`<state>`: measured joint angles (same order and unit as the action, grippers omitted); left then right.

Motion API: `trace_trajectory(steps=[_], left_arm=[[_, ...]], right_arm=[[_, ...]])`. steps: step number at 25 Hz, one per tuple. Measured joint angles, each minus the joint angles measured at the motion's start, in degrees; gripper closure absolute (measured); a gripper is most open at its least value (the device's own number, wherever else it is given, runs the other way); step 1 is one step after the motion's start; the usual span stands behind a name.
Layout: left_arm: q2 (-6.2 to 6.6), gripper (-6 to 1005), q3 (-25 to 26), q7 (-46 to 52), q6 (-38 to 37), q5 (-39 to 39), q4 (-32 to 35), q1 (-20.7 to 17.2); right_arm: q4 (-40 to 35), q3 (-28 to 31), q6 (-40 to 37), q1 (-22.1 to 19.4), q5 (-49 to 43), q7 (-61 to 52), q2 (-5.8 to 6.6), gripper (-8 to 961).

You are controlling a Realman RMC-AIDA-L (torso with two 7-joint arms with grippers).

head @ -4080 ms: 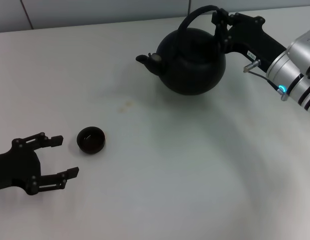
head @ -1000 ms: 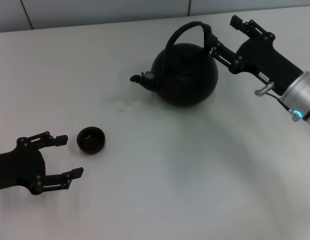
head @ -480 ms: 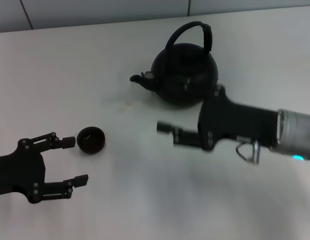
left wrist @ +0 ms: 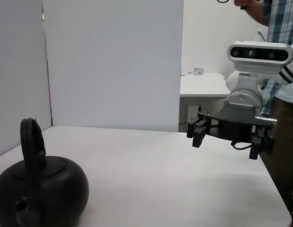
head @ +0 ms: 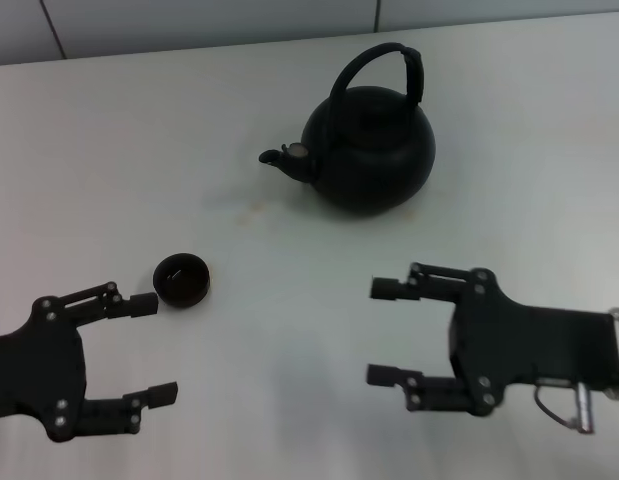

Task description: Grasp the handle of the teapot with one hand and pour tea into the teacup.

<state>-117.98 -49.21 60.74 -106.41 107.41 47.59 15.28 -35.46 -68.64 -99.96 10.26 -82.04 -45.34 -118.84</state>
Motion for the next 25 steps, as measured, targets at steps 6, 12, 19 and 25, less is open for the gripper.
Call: trace_trajectory(steps=[6, 12, 19, 25], left_arm=[[-0.1, 152, 0.0, -0.77, -0.11, -0.26, -0.44, -0.48], [-0.22, 152, -0.01, -1.22, -0.15, -1.28, -1.33, -0.46], [-0.16, 152, 0.16, -0.78, 0.01, -2.09, -2.73, -0.35], [-0.18, 152, 0.44, -0.58, 0.17, -2.2, -3.6, -0.18]], right_arm=[[-1.81, 6.63, -2.38, -2.45, -4.68, -0.08, -0.05, 243], [-3.92, 8.23, -2.92, -2.69, -6.0, -3.04, -0.09, 244], [-5.29, 8.25, -1.57, -2.8, -7.63, -5.65, -0.28, 244], [-5.33, 8.26, -1.87, -2.59, -7.69, -5.63, -0.21, 244]])
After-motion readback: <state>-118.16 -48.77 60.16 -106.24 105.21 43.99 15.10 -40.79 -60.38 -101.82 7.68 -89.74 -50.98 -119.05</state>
